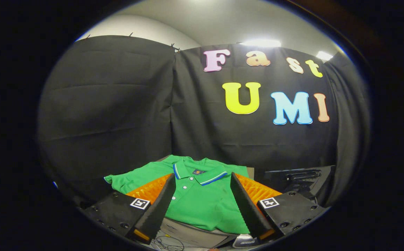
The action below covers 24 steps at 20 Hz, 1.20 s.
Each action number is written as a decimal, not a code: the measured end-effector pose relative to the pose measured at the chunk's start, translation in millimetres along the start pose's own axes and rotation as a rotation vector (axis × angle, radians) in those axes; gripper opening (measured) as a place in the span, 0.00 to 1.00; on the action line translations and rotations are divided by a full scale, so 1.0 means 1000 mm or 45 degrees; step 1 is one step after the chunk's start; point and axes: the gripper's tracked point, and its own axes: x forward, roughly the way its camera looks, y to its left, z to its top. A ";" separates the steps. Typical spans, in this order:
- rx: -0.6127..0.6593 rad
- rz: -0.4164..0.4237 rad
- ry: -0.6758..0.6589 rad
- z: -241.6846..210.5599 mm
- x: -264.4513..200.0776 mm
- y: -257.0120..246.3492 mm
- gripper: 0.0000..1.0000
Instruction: Put the clothes into the washing machine and then close the washing machine lid.
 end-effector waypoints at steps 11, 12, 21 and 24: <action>0.081 0.004 0.297 -0.039 0.078 0.026 0.98; 0.095 0.005 0.323 -0.043 0.083 0.029 0.98; 0.060 0.015 0.556 -0.076 0.111 0.040 0.98; -0.017 0.022 0.590 -0.086 0.113 0.042 0.99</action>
